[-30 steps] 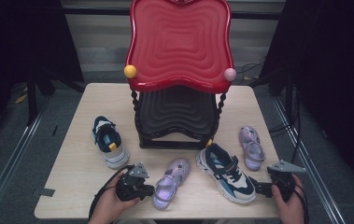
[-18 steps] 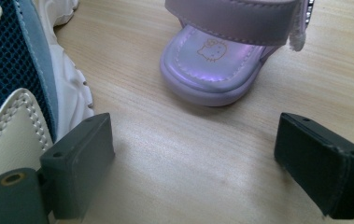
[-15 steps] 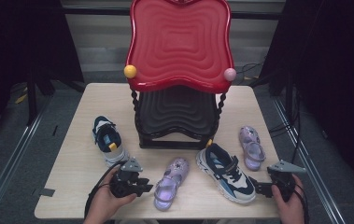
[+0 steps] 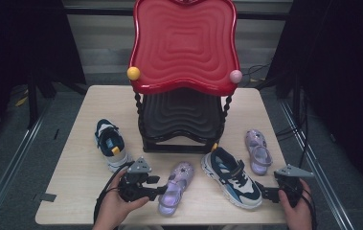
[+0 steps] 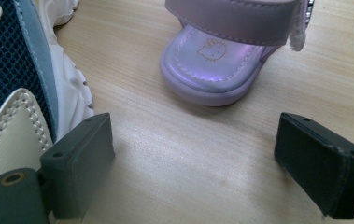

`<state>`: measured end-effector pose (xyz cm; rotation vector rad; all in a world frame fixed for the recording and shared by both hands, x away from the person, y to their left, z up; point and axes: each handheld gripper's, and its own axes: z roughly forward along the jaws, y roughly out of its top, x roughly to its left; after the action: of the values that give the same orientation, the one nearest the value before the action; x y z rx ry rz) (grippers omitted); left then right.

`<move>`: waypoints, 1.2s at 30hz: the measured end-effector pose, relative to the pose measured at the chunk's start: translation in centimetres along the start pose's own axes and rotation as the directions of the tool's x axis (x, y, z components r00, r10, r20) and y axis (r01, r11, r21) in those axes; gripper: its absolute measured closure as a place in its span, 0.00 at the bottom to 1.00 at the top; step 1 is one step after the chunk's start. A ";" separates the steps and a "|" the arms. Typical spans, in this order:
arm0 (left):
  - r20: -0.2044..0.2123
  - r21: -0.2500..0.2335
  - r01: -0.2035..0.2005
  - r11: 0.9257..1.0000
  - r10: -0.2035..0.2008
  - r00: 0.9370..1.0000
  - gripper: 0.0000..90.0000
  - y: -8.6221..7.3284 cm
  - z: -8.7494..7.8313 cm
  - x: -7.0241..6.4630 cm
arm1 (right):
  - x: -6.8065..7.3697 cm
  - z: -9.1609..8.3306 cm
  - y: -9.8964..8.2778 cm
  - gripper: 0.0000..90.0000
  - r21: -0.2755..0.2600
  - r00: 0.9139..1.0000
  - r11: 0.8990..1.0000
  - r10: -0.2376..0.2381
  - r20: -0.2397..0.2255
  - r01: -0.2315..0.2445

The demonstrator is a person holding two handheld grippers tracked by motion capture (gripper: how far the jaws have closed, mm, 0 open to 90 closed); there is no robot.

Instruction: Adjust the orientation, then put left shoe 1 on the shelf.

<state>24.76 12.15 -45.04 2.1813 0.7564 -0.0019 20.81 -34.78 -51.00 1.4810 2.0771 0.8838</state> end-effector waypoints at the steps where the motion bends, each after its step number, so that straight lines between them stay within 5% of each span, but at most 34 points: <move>1: -0.008 -0.002 0.005 1.000 -0.005 1.000 0.57 0.0 0.1 0.0 | 0.0 0.0 0.0 0.12 0.000 1.000 1.000 0.000 0.000 0.000; 14: -0.067 0.011 0.007 1.000 -0.006 0.998 0.56 -0.2 1.3 0.0 | 0.0 0.0 0.0 0.12 0.000 1.000 1.000 0.000 0.000 0.000; 36: -0.083 0.096 0.006 0.995 0.002 0.997 0.68 0.4 3.7 -0.4 | 0.0 0.0 0.0 0.12 0.000 1.000 1.000 0.000 0.000 0.000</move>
<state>25.55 9.16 -47.10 2.2833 0.8206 0.0521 20.81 -34.78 -51.00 1.4811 2.0768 0.8839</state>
